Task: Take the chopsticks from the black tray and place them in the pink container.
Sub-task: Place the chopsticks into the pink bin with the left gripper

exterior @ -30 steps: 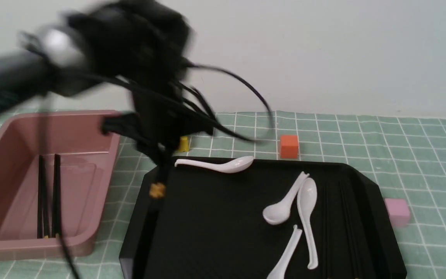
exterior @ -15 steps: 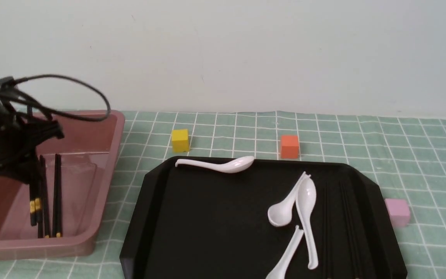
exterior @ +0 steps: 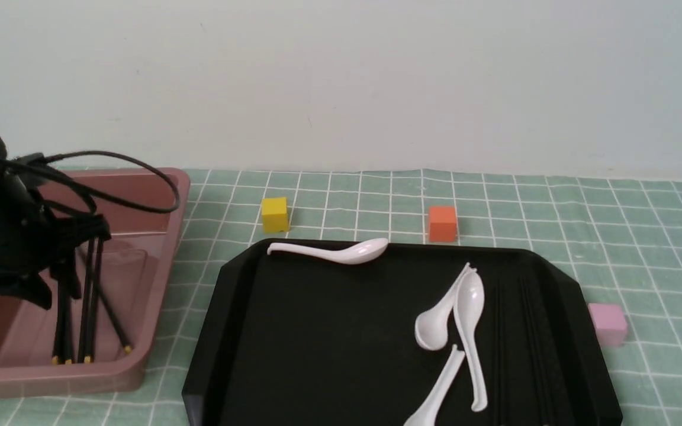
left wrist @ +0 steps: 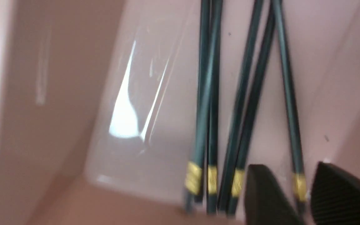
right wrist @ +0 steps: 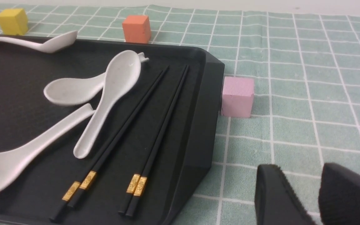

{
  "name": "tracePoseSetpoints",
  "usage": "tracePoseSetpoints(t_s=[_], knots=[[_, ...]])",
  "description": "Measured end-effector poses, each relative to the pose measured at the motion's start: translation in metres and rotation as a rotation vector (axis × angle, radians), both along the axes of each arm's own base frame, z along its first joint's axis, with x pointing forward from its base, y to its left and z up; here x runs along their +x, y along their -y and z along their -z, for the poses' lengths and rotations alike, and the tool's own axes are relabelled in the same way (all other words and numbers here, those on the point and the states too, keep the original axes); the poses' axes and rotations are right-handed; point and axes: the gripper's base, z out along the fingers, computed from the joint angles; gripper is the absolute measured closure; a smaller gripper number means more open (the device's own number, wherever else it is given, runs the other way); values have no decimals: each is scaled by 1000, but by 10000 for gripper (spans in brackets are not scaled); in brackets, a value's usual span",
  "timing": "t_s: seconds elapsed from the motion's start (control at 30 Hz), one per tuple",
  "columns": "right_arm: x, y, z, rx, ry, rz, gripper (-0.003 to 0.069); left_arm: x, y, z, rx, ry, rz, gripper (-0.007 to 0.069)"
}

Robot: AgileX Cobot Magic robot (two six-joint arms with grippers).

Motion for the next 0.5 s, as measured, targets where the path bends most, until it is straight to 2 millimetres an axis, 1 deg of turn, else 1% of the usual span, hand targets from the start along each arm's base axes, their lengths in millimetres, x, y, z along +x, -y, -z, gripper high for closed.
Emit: tracePoseSetpoints(t_s=[0.1, 0.13, 0.17, 0.23, 0.27, 0.3, 0.33, 0.37, 0.4, 0.43, 0.5], knots=[[0, 0, 0, 0, 0, 0, 419, -18, 3, -31, 2, 44, 40, 547], [0, 0, 0, 0, 0, 0, 419, -28, 4, -43, -3, 67, 54, 597], [0, 0, 0, 0, 0, 0, 419, -39, 7, -54, -12, 93, 70, 631], [0, 0, 0, 0, 0, 0, 419, -68, 13, -73, -40, 155, 108, 637], [0, 0, 0, 0, 0, 0, 419, -80, 16, -79, -57, 180, 117, 637], [0, 0, 0, 0, 0, 0, 419, -94, 19, -83, -71, 205, 136, 637], [0, 0, 0, 0, 0, 0, 419, -112, 23, -87, -91, 236, 153, 637], [0, 0, 0, 0, 0, 0, 419, -141, 30, -89, -128, 295, 171, 637], [0, 0, 0, 0, 0, 0, 419, -141, 30, -89, -128, 295, 171, 637], [0, 0, 0, 0, 0, 0, 419, -166, 35, -87, -154, 360, 193, 637], [0, 0, 0, 0, 0, 0, 419, -203, 43, -79, -187, 475, 227, 637]])
